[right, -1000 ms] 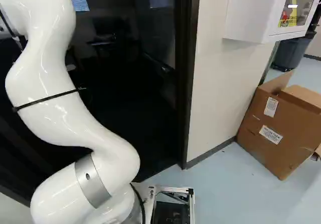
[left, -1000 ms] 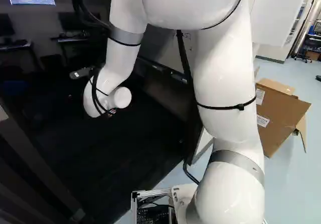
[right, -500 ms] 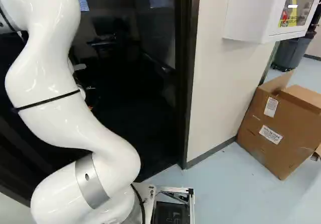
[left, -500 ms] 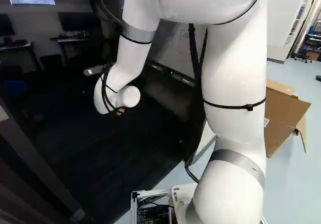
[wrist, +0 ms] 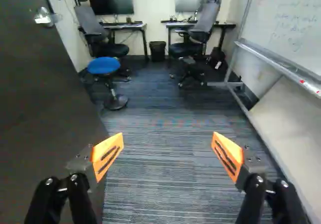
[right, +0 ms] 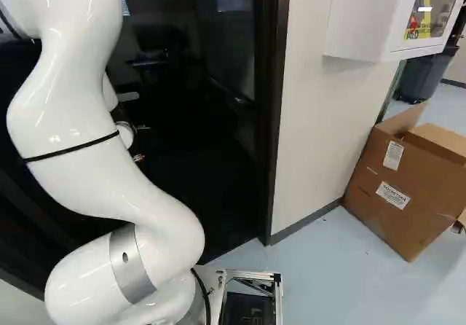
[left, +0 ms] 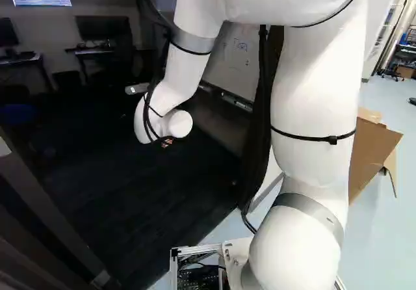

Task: Open the door and move inside

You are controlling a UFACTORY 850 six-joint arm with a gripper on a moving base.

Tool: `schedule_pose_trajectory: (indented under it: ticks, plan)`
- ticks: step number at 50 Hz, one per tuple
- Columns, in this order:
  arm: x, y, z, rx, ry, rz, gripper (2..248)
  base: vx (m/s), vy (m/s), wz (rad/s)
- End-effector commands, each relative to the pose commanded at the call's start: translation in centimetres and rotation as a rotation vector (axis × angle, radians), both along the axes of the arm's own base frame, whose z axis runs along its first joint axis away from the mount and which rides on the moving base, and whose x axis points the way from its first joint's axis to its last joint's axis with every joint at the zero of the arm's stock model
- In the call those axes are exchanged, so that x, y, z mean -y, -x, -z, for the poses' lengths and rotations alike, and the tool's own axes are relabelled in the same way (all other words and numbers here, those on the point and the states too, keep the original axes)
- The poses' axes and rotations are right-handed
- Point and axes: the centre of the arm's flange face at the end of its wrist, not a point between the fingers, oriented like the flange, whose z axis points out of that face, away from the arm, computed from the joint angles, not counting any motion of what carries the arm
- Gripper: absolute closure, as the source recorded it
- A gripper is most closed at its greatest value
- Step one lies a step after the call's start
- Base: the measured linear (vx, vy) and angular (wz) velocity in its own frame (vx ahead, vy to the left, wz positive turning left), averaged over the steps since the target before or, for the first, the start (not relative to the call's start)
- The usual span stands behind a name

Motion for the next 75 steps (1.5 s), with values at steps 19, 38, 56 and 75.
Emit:
schedule_pose_trajectory:
  ticks: [19,38,56,75]
  plan:
    - [3.1,-0.1,-0.1,-0.008,0.001,0.063,3,0.000,0.000,0.000]
    - [6.2,0.1,-0.2,-0.013,0.004,0.114,3,0.000,0.000,0.000]
    - [9.0,0.6,-0.3,-0.018,0.007,0.164,3,0.000,0.000,0.000]
    - [12.0,1.0,-0.3,-0.021,0.008,0.220,3,0.000,0.000,0.000]
